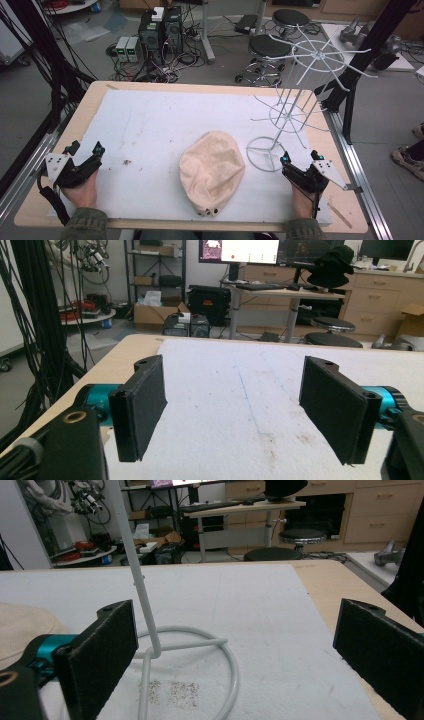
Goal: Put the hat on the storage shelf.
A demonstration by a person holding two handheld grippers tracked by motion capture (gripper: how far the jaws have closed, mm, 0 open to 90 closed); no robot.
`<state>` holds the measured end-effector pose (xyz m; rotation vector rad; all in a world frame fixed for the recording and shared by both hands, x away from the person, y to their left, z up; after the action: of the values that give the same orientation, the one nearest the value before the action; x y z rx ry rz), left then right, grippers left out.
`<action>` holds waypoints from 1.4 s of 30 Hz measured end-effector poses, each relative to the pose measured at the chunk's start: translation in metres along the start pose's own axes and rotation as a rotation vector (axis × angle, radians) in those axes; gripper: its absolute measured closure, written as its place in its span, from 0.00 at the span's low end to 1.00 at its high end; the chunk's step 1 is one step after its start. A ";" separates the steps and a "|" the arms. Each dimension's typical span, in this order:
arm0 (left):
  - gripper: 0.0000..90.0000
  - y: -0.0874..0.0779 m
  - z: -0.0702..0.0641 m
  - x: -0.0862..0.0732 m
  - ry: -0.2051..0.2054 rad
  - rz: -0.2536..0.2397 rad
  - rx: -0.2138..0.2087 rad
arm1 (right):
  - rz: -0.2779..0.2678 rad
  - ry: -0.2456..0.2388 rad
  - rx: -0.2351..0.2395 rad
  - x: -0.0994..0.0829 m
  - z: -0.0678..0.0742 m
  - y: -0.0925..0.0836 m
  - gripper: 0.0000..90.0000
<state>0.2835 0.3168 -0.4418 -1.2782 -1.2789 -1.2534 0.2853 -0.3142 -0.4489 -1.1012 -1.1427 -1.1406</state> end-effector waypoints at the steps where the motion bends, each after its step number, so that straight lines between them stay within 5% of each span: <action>1: 0.30 0.000 0.000 0.000 0.000 -0.001 -0.001 | 0.000 0.000 0.000 0.000 0.000 0.000 0.03; 17: 0.30 0.002 -0.001 -0.002 0.006 0.018 -0.007 | 0.005 0.008 0.001 -0.001 0.000 0.001 0.03; 29: 0.29 0.004 -0.002 0.001 -0.026 0.026 -0.030 | 0.002 0.004 0.000 0.000 -0.001 0.001 0.03; 42: 0.24 0.009 -0.026 0.023 -0.026 0.009 -0.112 | 0.008 0.000 0.017 -0.001 0.002 0.001 0.03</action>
<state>0.2902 0.2926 -0.4161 -1.3820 -1.2346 -1.3219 0.2864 -0.3115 -0.4496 -1.0912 -1.1452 -1.1228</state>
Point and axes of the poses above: each handheld gripper's, and its own axes: y roughly forward along the jaws, x roughly out of its top, z roughly to its left, the point moved 2 cm from there along y, roughly forward along the jaws, and after that the axes turned 6 degrees about -z, right-handed, at the moved point
